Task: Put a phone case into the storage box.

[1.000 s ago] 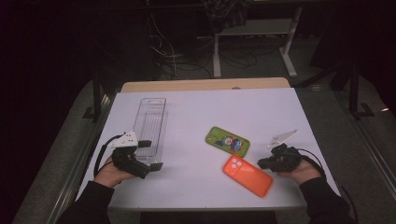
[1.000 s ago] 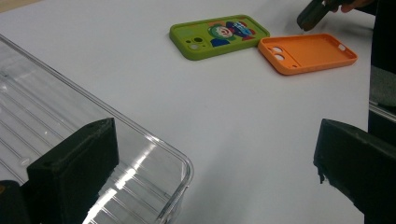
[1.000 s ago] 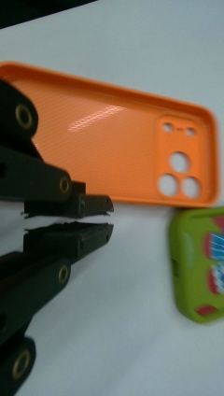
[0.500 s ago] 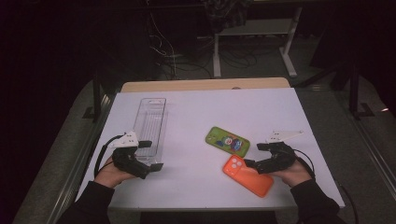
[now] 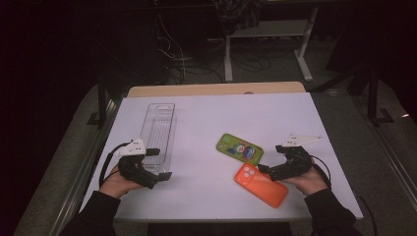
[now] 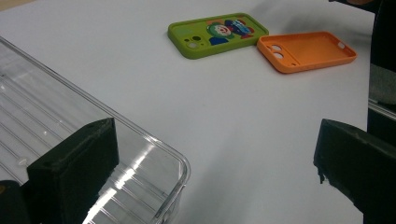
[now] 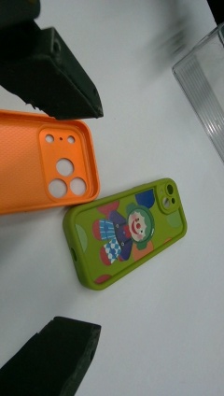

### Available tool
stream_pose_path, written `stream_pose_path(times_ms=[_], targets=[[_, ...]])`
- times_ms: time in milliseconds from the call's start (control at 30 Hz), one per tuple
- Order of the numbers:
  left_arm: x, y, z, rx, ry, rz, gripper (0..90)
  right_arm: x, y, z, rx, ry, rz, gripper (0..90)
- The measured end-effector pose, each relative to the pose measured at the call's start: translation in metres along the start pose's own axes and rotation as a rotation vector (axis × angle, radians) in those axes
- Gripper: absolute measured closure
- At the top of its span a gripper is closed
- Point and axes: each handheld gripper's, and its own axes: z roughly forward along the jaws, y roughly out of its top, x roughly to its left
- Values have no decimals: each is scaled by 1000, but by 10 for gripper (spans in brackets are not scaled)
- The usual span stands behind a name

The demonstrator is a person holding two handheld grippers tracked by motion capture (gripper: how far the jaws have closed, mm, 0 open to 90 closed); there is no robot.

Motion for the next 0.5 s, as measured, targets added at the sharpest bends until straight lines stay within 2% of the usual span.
stream_pose_path(times_ms=[167, 333, 400, 500], targets=[[0, 0, 0, 0, 0, 1, 0, 2, 1, -4, -2, -5, -7, 0], [0, 0, 0, 0, -1, -1, 0, 9, 1, -8, 12, -2, 0, 0], [0, 0, 0, 0, -1, -1, 0, 11, 1, -11, 6, -6, -14, 0], [0, 0, 0, -2, -2, 0, 0, 15, 0, -14, 2, -5, -7, 0]])
